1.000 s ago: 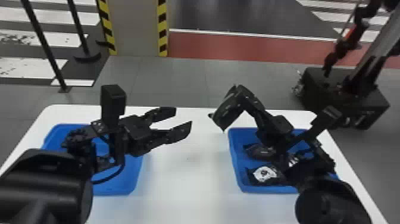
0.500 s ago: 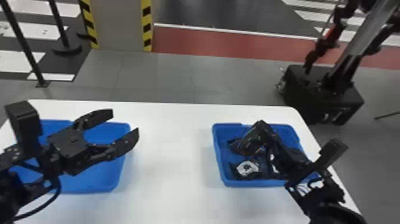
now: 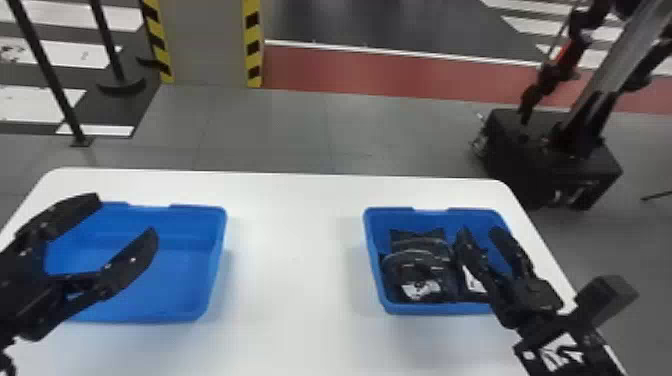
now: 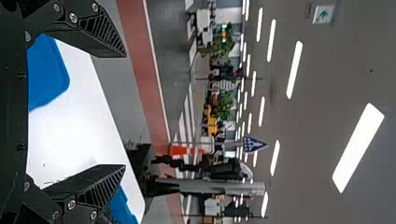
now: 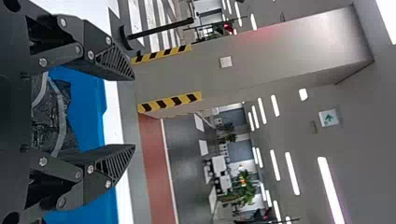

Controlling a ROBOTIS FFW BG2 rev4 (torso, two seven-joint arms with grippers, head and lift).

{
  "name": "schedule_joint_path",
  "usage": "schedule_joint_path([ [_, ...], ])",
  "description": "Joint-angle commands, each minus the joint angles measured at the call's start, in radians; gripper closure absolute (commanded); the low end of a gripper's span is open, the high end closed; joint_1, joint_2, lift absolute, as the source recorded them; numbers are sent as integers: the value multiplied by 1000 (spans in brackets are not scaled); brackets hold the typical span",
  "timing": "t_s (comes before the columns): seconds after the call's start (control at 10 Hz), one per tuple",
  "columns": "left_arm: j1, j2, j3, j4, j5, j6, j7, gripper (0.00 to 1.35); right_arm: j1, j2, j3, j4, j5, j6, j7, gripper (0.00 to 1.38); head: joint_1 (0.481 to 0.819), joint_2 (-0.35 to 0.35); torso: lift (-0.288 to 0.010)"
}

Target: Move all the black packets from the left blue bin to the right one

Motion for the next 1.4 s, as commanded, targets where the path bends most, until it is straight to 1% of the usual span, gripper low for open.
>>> schedule_joint_path([
  [0.0,106,-54,77,-19,3,-135,59,202,100,39,0,-92,74,-90,-1,193,695,-104,-110],
  [0.1,172,-56,104,-26,20,-179,121,202,144,66,2,-114,97,-148,1,193,695,-78,-110],
  [0.2,217,-56,116,-26,16,-265,158,202,191,79,3,-146,123,-178,1,193,695,-24,-110],
  [0.3,261,-56,111,-26,13,-332,199,202,252,79,6,-183,146,-212,1,190,695,14,-110],
  [0.4,303,-56,87,-26,23,-373,248,202,328,79,14,-232,156,-229,1,179,695,44,-110],
  [0.5,354,-56,61,-26,47,-417,277,200,380,79,25,-264,170,-229,1,179,695,60,-110],
  [0.7,413,-56,16,-26,76,-452,300,202,473,79,32,-325,172,-229,-3,185,695,71,-110],
  [0.9,438,-56,-21,-26,81,-462,320,202,527,79,38,-372,192,-229,-4,188,695,66,-110],
  [1.1,438,-56,-45,-26,90,-452,326,202,530,79,66,-367,198,-229,-7,193,695,61,-110],
  [1.3,433,-56,-62,-26,99,-454,334,202,532,79,69,-367,196,-229,-12,194,695,65,-110],
])
